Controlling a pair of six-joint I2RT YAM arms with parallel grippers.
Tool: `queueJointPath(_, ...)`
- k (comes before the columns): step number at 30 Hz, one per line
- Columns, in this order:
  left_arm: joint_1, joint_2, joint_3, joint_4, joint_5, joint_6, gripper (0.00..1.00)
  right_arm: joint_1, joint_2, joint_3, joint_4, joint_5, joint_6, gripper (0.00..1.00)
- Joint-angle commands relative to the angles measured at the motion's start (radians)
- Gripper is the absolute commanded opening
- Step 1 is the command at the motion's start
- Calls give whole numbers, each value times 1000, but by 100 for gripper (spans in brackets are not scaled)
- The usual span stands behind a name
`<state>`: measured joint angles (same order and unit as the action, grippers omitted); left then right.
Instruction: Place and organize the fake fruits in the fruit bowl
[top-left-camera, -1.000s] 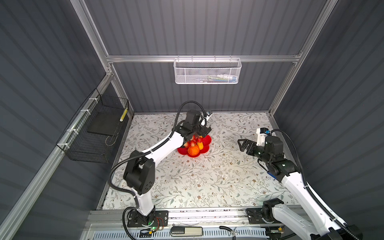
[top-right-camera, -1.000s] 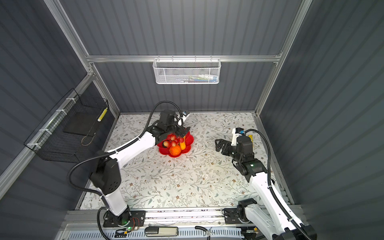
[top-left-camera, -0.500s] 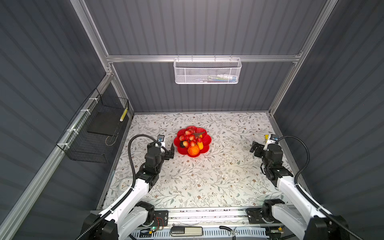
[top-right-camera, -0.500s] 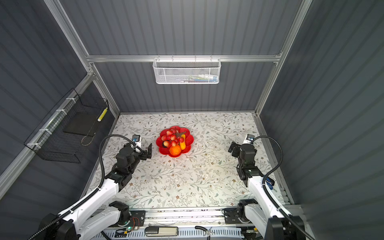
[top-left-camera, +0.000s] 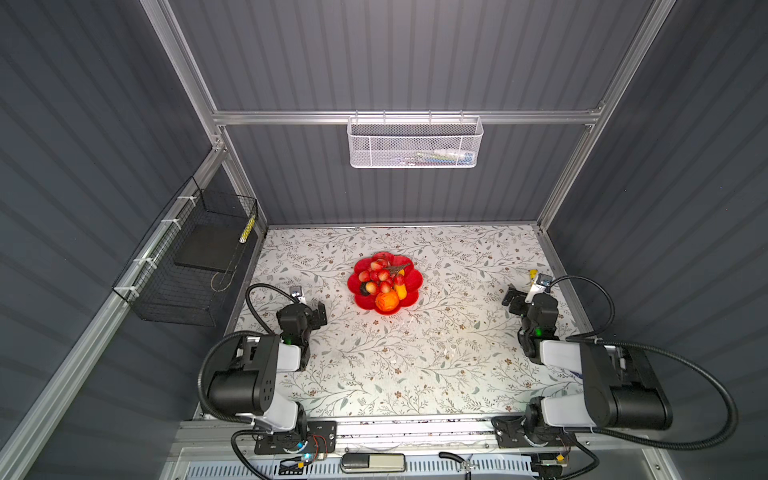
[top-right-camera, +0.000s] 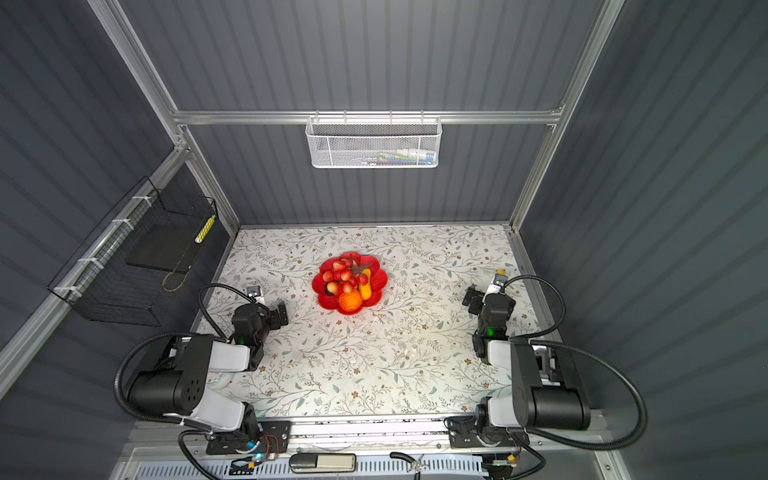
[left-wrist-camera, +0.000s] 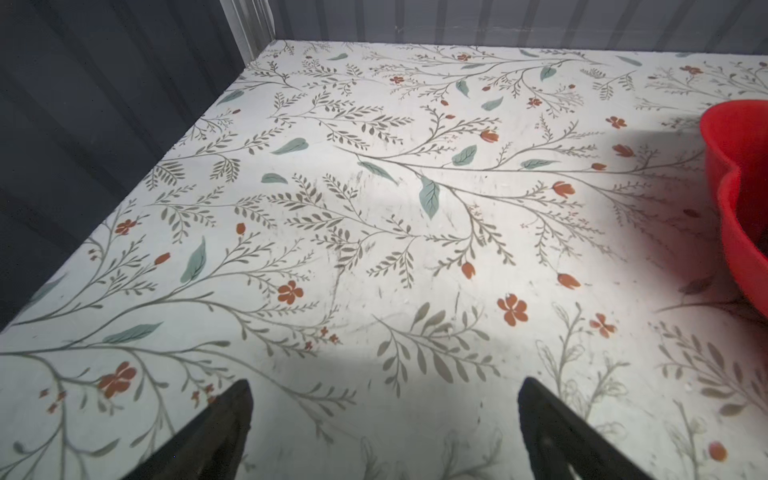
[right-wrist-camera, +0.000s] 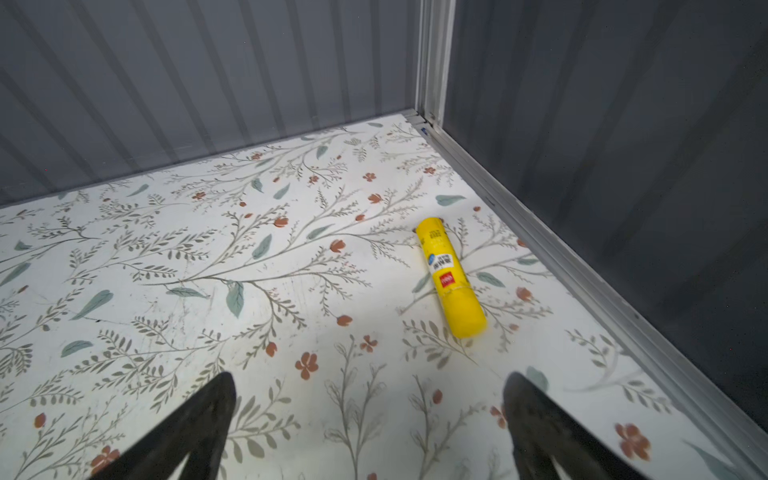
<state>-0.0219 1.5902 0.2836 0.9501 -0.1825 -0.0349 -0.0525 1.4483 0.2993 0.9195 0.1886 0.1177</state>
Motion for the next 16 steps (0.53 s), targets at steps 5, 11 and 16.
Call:
queueJointPath(5,11,116,70,185,30,-17,100,29,9,4,94,-1,-46,99)
queueJointPath(11,11,110,118,70,28,-16,100,36,14,5,99,21,-47,99)
queueJointPath(16,11,115,128,61,24,-17,100,37,11,0,107,20,-46,99)
